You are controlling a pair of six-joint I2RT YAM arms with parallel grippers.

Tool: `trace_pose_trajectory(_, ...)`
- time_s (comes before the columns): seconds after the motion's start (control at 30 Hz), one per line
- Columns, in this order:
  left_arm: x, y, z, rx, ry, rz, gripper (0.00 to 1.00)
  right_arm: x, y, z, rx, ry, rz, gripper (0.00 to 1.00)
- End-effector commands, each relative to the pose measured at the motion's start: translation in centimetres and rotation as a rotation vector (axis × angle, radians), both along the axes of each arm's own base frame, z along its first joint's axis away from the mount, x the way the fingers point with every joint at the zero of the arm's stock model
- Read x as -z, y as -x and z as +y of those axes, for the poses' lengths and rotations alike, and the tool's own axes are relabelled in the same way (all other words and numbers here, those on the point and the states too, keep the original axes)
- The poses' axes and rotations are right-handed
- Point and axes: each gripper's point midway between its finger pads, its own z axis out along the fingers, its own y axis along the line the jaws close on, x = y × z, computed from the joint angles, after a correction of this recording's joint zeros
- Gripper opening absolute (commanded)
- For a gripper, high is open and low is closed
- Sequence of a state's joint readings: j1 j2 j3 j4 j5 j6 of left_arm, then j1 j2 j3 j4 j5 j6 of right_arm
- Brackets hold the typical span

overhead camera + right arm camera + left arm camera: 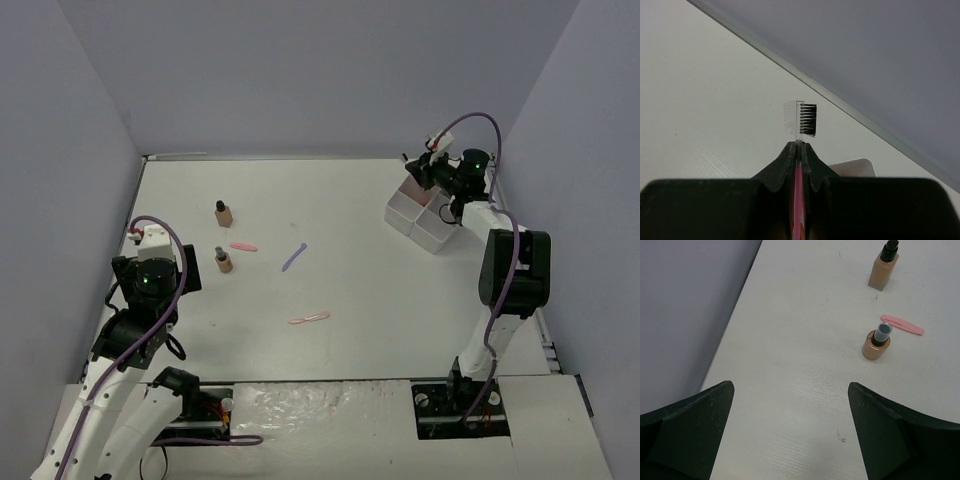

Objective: Organize the makeup

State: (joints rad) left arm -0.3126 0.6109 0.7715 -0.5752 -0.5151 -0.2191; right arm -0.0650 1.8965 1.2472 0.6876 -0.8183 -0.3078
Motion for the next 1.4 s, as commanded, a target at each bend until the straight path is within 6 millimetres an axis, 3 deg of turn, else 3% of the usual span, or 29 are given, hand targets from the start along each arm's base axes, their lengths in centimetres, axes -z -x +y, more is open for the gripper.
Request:
trace_pose_trajectory(0.0,-1.4,-1.3,-0.2,0.002,0.007,-0.052,0.97,-3.3,-1.1,0.2,-0.05,0.038,-0.165,0.0)
trace_pose_trajectory(0.4,-1.3,-1.4,-0.3,0.008,0.005,-0.046,0.97,-0.9,-1.2,-0.4,-0.036,0.06,-0.155,0.07)
trace_pose_trajectory(0.8,-1.4,-1.3,-0.4,0.019,0.009,-0.051,0.97,-1.3,-0.1,-0.7,-0.017,0.072,-0.147,0.25)
trace_pose_trajectory(1.0,-1.7,-1.4,-0.9,0.048,0.026,-0.067,0.97,-6.7,1.6,-0.5,0.031,-0.002,-0.187,0.4)
trace_pose_trajectory(1.03,-1.7,-1.5,-1.1,0.06,0.031,-0.068,0.97,-8.6,2.4,-0.3,0.037,-0.022,-0.207,0.43)
trace_pose_trajectory(1.17,-1.5,-2.2,-3.1,0.163,0.059,-0.049,0.97,-12.9,4.7,0.7,0.086,-0.166,-0.178,0.57)
trace_pose_trajectory(1.3,-0.4,-3.3,-7.9,0.4,0.142,0.048,0.97,-17.7,7.6,2.7,0.129,-0.415,-0.08,0.8)
trace_pose_trajectory(1.37,-0.1,-3.6,-9.0,0.453,0.156,0.083,0.97,-18.8,8.5,3.3,0.137,-0.464,-0.051,0.88)
